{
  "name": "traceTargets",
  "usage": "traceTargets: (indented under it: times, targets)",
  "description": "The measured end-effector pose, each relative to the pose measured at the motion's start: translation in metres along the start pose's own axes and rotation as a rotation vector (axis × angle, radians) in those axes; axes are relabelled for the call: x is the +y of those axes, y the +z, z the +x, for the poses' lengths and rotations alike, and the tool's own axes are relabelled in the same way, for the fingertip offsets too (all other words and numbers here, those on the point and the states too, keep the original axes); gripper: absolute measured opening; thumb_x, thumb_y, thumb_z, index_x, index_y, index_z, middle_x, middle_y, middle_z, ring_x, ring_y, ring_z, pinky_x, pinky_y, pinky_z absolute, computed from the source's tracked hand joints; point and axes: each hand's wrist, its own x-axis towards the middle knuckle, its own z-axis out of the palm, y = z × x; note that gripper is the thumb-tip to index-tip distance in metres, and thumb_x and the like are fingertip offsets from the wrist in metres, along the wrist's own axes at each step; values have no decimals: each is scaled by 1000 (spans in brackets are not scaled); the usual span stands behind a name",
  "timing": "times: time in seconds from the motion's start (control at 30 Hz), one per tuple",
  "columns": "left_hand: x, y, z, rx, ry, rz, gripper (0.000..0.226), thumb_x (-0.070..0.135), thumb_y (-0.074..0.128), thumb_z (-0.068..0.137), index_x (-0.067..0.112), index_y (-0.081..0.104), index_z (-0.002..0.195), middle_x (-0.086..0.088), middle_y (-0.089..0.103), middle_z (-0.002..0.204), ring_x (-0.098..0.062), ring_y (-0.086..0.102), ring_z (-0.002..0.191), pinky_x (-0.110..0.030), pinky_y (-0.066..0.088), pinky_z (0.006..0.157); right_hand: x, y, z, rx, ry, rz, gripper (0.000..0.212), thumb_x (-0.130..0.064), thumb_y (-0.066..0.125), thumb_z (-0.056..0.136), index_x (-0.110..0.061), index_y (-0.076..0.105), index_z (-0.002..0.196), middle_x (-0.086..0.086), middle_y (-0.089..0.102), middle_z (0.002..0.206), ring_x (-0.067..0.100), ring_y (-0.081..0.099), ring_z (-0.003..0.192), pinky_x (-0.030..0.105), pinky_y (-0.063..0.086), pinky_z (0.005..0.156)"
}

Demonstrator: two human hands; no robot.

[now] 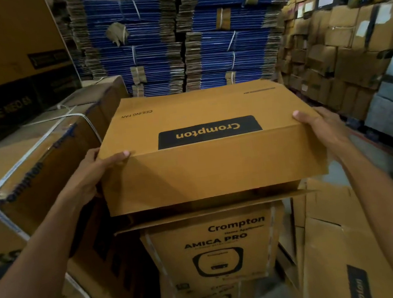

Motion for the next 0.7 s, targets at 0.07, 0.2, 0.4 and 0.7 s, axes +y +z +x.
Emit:
traceTargets:
  times: [0.07,0.2,0.4,0.7]
  targets:
    - [-3,5,1,15,26,-56,99,50,82,74,29,30,156,-5,43,151,-27,45,125,-57,39,101,1,5,-5,15,28,47,80,-68,62,85,-24,46,150,7,46,152,31,46,132,49,36,107]
    - [-21,14,-7,25,110,-174,91,55,76,79,30,32,154,-1,50,143,-23,52,123,-42,44,94,11,14,-20,3,15,209,64,-72,57,87,-30,56,136,-2,59,129,21,52,113,41,36,91]
    - [-87,24,-25,-116,16,-186,83,52,65,88,30,26,158,1,45,151,-25,40,142,-49,31,114,69,21,-50,-154,105,202,91,-80,60,79,-27,42,152,3,52,149,30,52,133,53,42,109]
    - [-91,18,-30,-153,10,-10,119,93,66,57,36,34,157,6,38,161,-26,35,148,-57,27,121,86,22,-66,-269,232,178,92,-81,54,81,-24,44,152,5,47,155,30,48,137,52,29,115]
